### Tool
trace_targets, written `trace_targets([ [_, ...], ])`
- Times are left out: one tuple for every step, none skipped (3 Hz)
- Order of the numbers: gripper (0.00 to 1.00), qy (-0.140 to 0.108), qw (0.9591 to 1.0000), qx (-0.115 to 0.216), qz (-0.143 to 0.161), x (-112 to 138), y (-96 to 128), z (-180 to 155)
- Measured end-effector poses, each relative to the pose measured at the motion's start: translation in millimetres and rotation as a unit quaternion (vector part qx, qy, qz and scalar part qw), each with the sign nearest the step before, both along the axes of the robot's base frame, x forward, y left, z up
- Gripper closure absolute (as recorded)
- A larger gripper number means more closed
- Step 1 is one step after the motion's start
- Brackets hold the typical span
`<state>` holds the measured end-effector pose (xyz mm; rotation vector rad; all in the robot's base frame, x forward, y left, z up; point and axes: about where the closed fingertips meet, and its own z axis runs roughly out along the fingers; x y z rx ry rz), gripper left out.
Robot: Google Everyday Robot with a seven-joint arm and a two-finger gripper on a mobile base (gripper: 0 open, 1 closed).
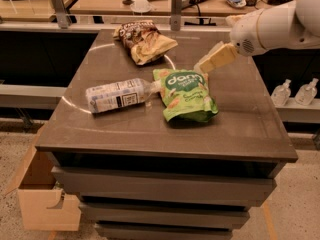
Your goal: Move brown chip bag near blue plastic bottle
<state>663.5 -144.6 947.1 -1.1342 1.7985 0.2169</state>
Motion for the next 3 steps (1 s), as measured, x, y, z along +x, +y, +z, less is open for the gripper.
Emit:
trace_targets([
  [0.00,-0.017,0.9990,0.041,0.002,30,20,-2],
  [0.00,-0.010,0.9969,0.078,-0.010,58,40,-16],
  [0.00,0.025,0.9939,0.105,-0.021,94,62,-39],
])
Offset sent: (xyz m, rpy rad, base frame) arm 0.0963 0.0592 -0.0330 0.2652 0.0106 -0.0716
